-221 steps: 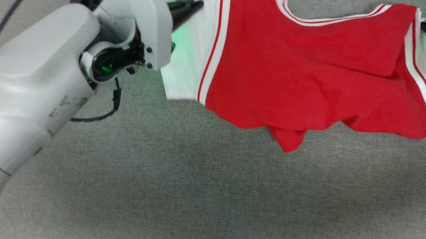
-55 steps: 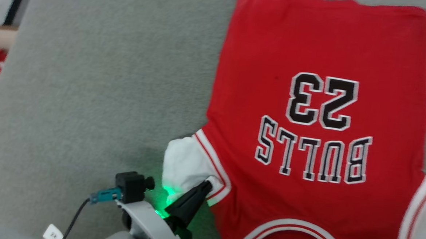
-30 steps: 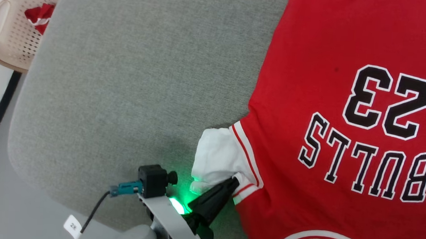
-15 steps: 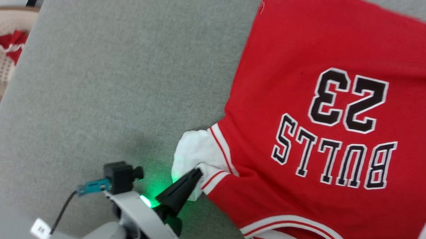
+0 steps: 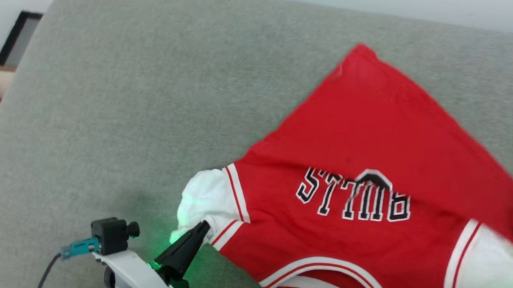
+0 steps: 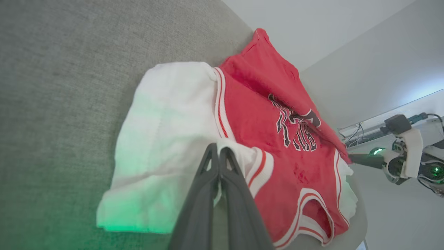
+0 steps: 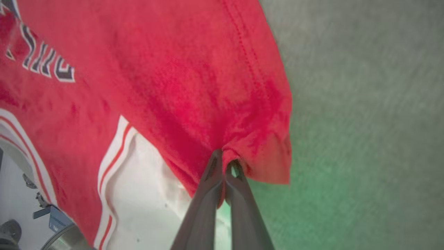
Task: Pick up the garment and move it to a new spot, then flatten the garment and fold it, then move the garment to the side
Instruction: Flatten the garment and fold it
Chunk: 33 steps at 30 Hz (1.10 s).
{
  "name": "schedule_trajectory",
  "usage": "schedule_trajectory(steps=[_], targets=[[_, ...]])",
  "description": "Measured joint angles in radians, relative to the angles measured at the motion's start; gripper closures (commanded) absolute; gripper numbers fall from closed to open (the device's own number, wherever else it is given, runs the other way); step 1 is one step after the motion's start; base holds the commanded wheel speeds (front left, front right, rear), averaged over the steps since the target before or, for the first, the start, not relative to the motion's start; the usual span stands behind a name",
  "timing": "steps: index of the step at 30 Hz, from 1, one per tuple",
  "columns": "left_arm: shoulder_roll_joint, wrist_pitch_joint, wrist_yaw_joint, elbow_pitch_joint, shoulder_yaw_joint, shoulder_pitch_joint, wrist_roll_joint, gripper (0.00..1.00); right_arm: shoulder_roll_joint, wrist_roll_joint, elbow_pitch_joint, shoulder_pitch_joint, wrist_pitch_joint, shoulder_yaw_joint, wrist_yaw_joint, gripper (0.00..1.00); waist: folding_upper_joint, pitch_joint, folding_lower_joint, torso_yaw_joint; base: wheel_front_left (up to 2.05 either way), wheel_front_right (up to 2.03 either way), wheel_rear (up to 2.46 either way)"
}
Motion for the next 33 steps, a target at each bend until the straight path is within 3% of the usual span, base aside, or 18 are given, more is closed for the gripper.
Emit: schedule_trajectory(steps=[8, 17, 18, 19, 25, 33], targets=[[0.002, 0.0, 0.0, -0.005, 0.027, 0.036, 0.0, 1.0, -0.019, 0.007, -0.112, 0.196, -0.072, 0.083, 0.0, 1.0, 0.0, -0.037, 0.0, -0.054, 0.0, 0.0, 0.0], [0.001, 0.0, 0.0, 0.006, 0.037, 0.053, 0.0, 1.0, 0.077, -0.049, -0.126, 0.277, -0.097, 0.132, 0.001, 1.0, 0.0, -0.052, 0.0, -0.082, 0.0, 0.0, 0.0], [0.001, 0.0, 0.0, 0.006, 0.037, 0.053, 0.0, 1.0, 0.077, -0.049, -0.126, 0.277, -0.097, 0.132, 0.001, 0.71, 0.0, -0.052, 0.0, -0.082, 0.0, 0.0, 0.0], [0.001, 0.0, 0.0, 0.007, 0.037, 0.053, 0.0, 1.0, 0.084, -0.058, -0.122, 0.276, -0.104, 0.13, 0.001, 0.0, 0.0, -0.053, 0.0, -0.085, 0.0, 0.0, 0.0], [-0.001, 0.0, 0.0, 0.011, 0.04, 0.057, 0.001, 1.0, 0.078, -0.07, -0.167, 0.278, -0.136, 0.109, 0.004, 0.0, 0.0, -0.063, 0.0, -0.097, 0.0, 0.0, 0.0], [-0.009, 0.0, 0.0, 0.006, 0.034, 0.063, 0.008, 1.0, -0.071, -0.079, -0.255, 0.243, -0.168, 0.017, 0.0, 0.0, 0.0, -0.073, 0.0, -0.09, 0.0, 0.0, 0.0]])
